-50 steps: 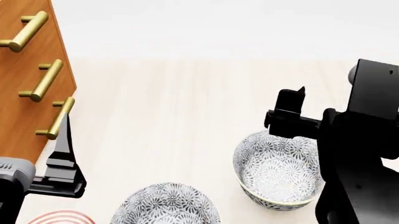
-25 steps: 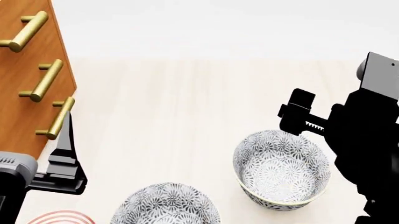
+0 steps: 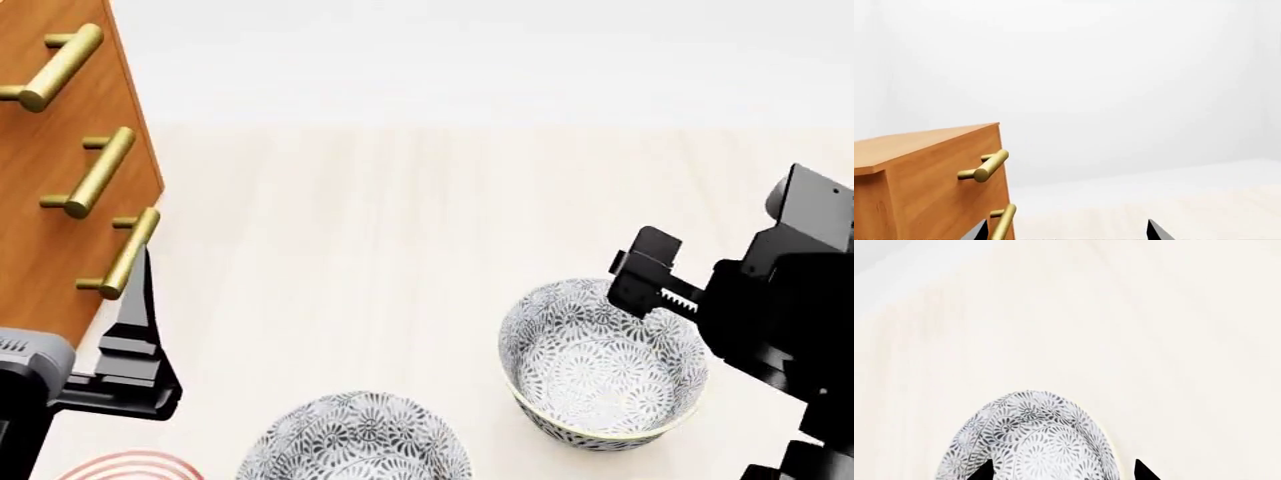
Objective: Stack the bowl at the front on the bowl in the middle.
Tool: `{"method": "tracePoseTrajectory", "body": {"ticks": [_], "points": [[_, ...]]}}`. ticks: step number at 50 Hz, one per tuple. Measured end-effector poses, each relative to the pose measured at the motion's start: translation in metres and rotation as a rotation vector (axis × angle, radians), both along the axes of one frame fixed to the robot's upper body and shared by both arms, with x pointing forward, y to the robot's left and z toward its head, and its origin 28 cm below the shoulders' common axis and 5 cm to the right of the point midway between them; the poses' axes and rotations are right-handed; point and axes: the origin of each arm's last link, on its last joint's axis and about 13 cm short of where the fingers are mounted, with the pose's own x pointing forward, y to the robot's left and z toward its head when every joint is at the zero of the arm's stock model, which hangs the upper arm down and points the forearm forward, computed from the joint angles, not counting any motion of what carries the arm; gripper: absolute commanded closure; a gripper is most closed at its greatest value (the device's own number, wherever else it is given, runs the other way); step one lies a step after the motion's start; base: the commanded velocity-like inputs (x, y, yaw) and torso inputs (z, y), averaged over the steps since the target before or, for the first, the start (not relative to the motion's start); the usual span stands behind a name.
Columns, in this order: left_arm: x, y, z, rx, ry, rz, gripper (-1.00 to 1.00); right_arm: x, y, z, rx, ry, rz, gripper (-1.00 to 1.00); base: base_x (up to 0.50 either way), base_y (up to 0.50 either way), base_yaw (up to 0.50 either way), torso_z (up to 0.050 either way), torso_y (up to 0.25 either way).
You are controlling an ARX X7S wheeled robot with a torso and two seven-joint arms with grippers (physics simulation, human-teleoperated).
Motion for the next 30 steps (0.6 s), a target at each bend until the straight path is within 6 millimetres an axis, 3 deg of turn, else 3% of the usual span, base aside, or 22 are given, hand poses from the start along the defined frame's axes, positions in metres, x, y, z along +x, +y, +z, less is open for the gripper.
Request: {"method": "tracePoseTrajectory", "body": {"ticks": [30], "points": [[0.000,0.003,-0.001,0.000,0.008,-0.008,-1.00,0.013,-0.014,-0.035,0.018,0.100,-0.062,-1.00,0.00,0.00,0.00,0.000,0.000]]}}
